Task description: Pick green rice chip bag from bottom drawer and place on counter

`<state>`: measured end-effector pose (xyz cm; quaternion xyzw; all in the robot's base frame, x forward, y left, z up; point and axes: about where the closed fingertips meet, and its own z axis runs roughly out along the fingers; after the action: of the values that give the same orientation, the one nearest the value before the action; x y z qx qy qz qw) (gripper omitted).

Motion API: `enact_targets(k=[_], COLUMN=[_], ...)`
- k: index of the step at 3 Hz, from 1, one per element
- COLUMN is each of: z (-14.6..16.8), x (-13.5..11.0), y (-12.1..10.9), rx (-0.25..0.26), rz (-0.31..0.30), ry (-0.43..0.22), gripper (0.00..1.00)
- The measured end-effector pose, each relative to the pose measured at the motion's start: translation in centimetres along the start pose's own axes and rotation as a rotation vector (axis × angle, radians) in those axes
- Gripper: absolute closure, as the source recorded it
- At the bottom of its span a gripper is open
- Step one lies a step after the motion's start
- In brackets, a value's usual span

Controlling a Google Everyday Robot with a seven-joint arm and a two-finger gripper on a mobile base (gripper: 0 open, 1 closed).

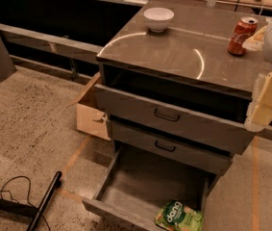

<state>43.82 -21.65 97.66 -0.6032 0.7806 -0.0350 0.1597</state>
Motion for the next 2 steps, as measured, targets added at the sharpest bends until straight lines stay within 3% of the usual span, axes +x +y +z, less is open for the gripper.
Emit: enact_targets(k=[1, 2], z=[0.0, 4.5], x=[0.0, 1.8], y=[0.0, 1.4], rx=[0.0, -0.01], rz=[0.0, 0.041], ry=[0.0, -0.05], gripper=[0.0, 0.0])
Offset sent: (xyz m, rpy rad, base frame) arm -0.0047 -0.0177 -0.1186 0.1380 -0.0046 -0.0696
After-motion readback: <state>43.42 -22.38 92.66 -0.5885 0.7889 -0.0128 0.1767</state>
